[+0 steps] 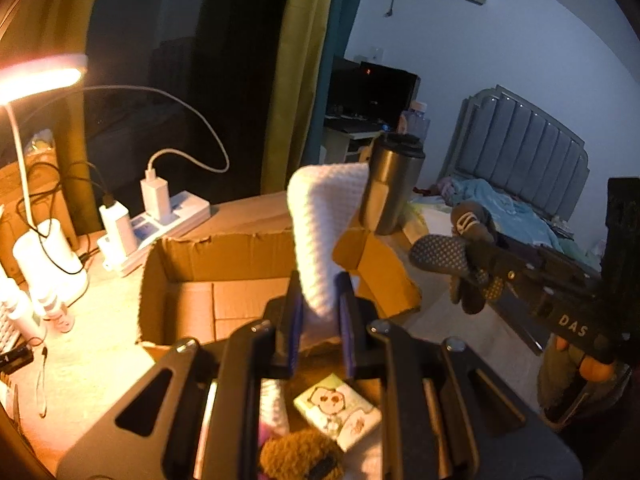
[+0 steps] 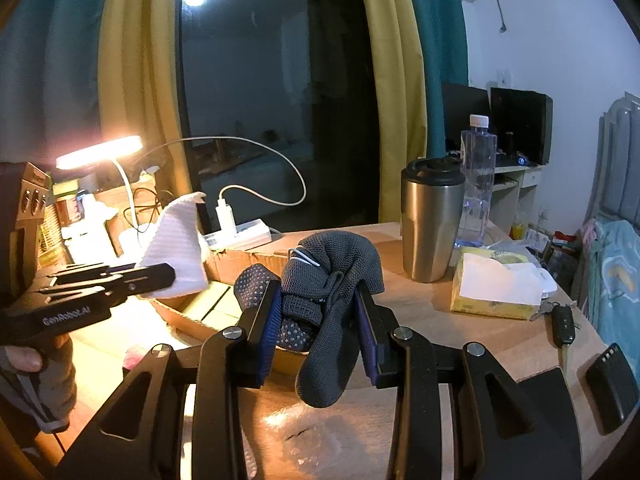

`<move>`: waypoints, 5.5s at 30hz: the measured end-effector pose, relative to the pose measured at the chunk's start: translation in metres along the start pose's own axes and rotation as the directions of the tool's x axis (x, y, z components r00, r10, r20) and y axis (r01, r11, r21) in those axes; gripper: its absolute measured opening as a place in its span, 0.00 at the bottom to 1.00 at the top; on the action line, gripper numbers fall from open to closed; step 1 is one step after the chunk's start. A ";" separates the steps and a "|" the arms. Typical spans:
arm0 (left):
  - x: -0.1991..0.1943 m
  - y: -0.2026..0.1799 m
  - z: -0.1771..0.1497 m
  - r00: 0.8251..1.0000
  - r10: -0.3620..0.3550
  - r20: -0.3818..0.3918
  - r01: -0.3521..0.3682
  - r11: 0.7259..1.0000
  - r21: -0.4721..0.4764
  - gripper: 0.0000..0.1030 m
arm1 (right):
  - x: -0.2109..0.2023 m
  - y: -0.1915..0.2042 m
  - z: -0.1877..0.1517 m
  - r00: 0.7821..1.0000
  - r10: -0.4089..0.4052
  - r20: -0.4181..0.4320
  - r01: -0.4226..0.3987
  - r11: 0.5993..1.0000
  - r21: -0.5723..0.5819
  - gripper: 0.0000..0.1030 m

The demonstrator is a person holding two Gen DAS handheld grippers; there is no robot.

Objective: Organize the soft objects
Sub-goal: 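Carry gloves and towel into the cardboard box and open both grippers, then grasp the bubble-wrap bundle with the right gripper while the left grasps the brown plush, then carry bubble wrap and brown plush over the box and release both inside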

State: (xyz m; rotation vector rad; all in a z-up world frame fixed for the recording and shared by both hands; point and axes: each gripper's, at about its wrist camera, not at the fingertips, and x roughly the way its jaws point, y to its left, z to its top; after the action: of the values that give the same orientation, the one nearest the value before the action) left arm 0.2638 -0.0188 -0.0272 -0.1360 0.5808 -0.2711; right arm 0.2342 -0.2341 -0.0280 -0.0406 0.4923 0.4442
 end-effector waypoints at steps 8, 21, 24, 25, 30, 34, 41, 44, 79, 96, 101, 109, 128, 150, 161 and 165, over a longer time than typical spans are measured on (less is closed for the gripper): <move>0.037 0.006 -0.001 0.999 0.004 -0.038 -0.004 1.000 -0.011 0.16 | 0.030 0.000 0.005 0.999 0.015 -0.034 -0.016 1.000 -0.004 0.36; 0.081 0.020 -0.014 0.988 -0.001 -0.154 -0.008 0.998 -0.055 0.19 | 0.084 0.003 -0.005 0.988 0.056 -0.143 -0.053 0.998 0.023 0.43; 0.086 0.021 -0.015 0.985 -0.001 -0.174 -0.010 0.998 -0.062 0.25 | 0.088 0.005 -0.006 0.986 0.054 -0.160 -0.052 0.999 0.018 0.53; 0.086 0.021 -0.015 0.984 0.002 -0.178 -0.013 0.998 -0.062 0.25 | 0.088 0.006 -0.006 0.985 0.054 -0.162 -0.052 0.999 0.015 0.54; 0.082 0.021 -0.015 0.984 0.014 -0.178 -0.025 0.998 -0.061 0.48 | 0.084 0.007 -0.005 0.987 0.037 -0.156 -0.036 0.999 0.011 0.57; 0.070 0.024 -0.013 0.988 0.009 -0.153 -0.022 0.996 -0.082 0.63 | 0.075 0.007 -0.003 0.989 0.027 -0.143 -0.026 1.000 0.010 0.57; 0.048 0.025 -0.010 0.993 0.026 -0.112 -0.035 0.996 -0.079 0.63 | 0.055 0.008 -0.002 0.993 0.003 -0.115 -0.002 1.000 0.014 0.58; 0.036 0.025 -0.009 0.996 0.031 -0.088 -0.038 0.996 -0.086 0.63 | 0.045 0.009 -0.003 0.994 -0.008 -0.106 0.009 1.000 0.014 0.58; -0.023 0.003 -0.083 0.989 0.076 -0.127 -0.086 0.993 -0.079 0.63 | -0.017 0.017 -0.060 0.992 -0.042 -0.118 0.046 0.999 0.029 0.58; 0.003 -0.003 -0.107 0.967 0.118 -0.225 -0.128 0.991 -0.030 0.63 | 0.009 -0.003 -0.090 0.971 -0.052 -0.233 0.072 0.995 0.075 0.58; 0.007 -0.005 -0.108 0.964 0.134 -0.231 -0.140 0.990 -0.010 0.63 | 0.019 -0.004 -0.096 0.962 -0.040 -0.270 0.065 0.995 0.082 0.58; 0.010 -0.012 -0.114 0.958 0.176 -0.227 -0.170 0.984 0.049 0.63 | 0.027 -0.001 -0.100 0.951 -0.018 -0.307 0.044 0.996 0.077 0.58; -0.003 -0.013 -0.123 0.967 0.107 -0.232 -0.105 0.994 0.020 0.45 | 0.016 0.010 -0.094 0.960 -0.023 -0.280 0.034 0.999 0.035 0.30; -0.061 -0.035 -0.062 0.998 0.068 -0.006 -0.068 0.997 0.025 0.45 | -0.041 0.015 -0.049 0.992 -0.048 -0.113 0.050 0.999 0.015 0.30; -0.069 -0.044 -0.016 0.994 0.068 0.088 -0.069 0.998 0.008 0.45 | -0.060 0.016 -0.013 0.998 -0.058 0.003 0.058 0.998 -0.016 0.30; -0.070 -0.041 0.005 0.990 0.073 0.123 -0.072 0.997 -0.011 0.45 | -0.060 0.016 -0.002 0.998 -0.063 0.027 0.064 0.998 -0.027 0.30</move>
State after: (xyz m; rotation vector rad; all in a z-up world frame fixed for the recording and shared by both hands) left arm 0.2018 -0.0375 0.0216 -0.1367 0.4627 -0.1885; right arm 0.1791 -0.2439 -0.0005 -0.0772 0.4579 0.3889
